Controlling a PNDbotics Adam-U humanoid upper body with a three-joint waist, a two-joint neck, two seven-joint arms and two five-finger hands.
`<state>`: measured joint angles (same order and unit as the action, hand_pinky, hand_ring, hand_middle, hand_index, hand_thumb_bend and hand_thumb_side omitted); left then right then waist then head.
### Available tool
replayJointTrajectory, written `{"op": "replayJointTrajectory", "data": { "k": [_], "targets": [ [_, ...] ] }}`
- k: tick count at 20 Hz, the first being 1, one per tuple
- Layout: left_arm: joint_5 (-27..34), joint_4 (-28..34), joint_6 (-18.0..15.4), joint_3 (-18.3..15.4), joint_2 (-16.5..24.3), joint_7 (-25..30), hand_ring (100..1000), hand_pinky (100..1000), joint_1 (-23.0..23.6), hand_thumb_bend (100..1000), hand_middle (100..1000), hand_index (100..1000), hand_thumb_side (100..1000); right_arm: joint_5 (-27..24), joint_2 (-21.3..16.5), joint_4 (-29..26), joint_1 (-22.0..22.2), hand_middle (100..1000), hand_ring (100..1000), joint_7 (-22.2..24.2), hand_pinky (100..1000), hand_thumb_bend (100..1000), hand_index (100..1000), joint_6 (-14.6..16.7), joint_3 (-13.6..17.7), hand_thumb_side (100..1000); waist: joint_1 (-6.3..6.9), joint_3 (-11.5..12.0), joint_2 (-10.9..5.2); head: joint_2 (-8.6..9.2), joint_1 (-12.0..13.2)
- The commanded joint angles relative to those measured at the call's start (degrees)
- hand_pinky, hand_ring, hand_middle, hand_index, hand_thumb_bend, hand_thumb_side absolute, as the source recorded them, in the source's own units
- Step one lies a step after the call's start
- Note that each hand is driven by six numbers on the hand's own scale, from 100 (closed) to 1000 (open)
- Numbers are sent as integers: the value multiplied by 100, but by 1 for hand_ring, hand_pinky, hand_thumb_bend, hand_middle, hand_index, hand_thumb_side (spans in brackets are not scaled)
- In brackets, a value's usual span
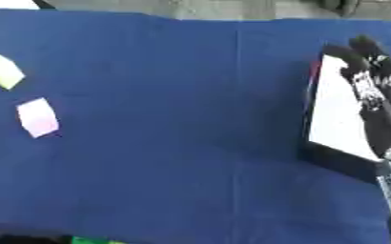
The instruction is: Pick up the objects with one hand, pass them to the other hand, and then place them into the box on the other side of the table.
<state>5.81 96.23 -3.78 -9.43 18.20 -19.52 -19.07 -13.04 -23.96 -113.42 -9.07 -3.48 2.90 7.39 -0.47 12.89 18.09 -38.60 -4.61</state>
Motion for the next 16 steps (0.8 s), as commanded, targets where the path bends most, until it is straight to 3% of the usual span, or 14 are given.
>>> {"op": "replayJointTrajectory", "data": {
  "k": [1, 12, 16],
  "targets": [
    [-7, 78, -5, -17, 125, -3, 811, 1000, -69, 185, 821, 922, 801, 35, -89, -117, -40, 1000, 1000, -4, 1000, 100, 995, 9, 47, 641, 1, -1, -75, 77, -11],
    [-83, 93, 41, -75, 175, -42, 814, 1000, -188, 193, 823, 925, 791, 81, -95, -117, -41, 1000, 1000, -43, 1000, 100, 995, 26, 107, 642, 1, -12, -30, 84, 104],
    [-278, 1, 304, -40, 528, 18, 821, 1000, -322, 194, 820, 929, 779, 103, -111, -117, -41, 1000, 1000, -50, 1000, 100, 995, 43, 117, 642, 17, -7, -13, 89, 286]
  ]
}}
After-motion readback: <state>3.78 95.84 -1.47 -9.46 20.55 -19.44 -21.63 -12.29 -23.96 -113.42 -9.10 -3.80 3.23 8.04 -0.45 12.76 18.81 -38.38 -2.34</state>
